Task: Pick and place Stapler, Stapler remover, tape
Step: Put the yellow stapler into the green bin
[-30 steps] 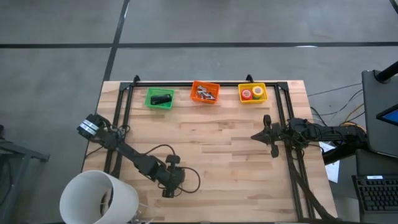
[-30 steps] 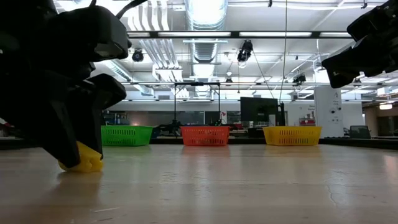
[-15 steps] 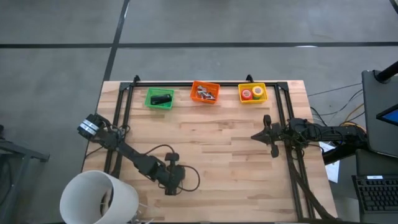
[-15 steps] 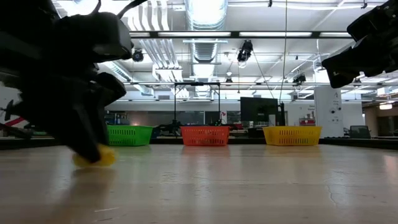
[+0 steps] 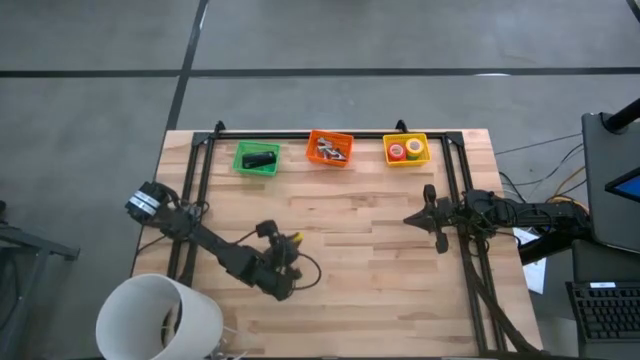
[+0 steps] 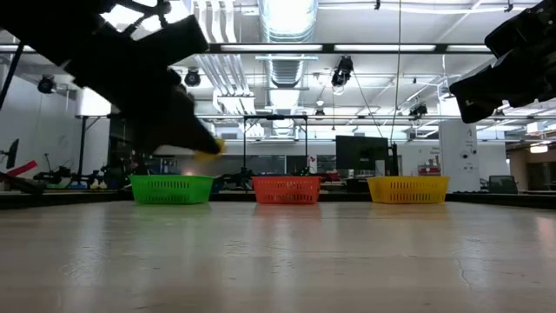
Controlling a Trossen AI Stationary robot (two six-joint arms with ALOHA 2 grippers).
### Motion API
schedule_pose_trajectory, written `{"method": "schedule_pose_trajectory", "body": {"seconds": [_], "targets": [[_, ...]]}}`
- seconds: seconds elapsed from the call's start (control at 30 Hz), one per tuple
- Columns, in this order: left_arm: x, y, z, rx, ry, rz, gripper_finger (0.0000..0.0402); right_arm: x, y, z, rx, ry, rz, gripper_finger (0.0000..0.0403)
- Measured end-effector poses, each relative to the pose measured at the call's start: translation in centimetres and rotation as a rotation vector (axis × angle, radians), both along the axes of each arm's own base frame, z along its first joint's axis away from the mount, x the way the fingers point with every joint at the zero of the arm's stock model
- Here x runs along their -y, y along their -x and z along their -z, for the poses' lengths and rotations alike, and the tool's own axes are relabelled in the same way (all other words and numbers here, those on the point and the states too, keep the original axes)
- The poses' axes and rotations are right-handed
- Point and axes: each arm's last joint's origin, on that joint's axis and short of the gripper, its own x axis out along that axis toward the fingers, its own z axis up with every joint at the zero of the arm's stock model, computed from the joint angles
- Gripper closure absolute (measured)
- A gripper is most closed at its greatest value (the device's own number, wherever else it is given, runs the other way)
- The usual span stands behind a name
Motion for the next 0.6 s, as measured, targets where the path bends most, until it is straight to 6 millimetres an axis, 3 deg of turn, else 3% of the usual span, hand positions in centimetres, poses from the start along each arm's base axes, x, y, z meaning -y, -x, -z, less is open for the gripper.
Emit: {"method": "schedule_pose_trajectory", "body": {"seconds": [0.17,0.3,0.6], "targets": [[-1.8,-0.6,-0.6,0.072,-0.118,-0.13,0.0312,0.0,0.0,0.0,0.0,0.0,-0.001,0.0394],[-3.7,-0.9,-1.5,0.122,-0.177,-0.23,0.0318,0.0,0.0,0.0,0.0,0.0,-0.001,0.0394],[-10.2,-1.5,-3.4,0.143,-0.177,-0.444,0.0321,0.0,0.0,0.0,0.0,0.0,0.0,0.0394]]}}
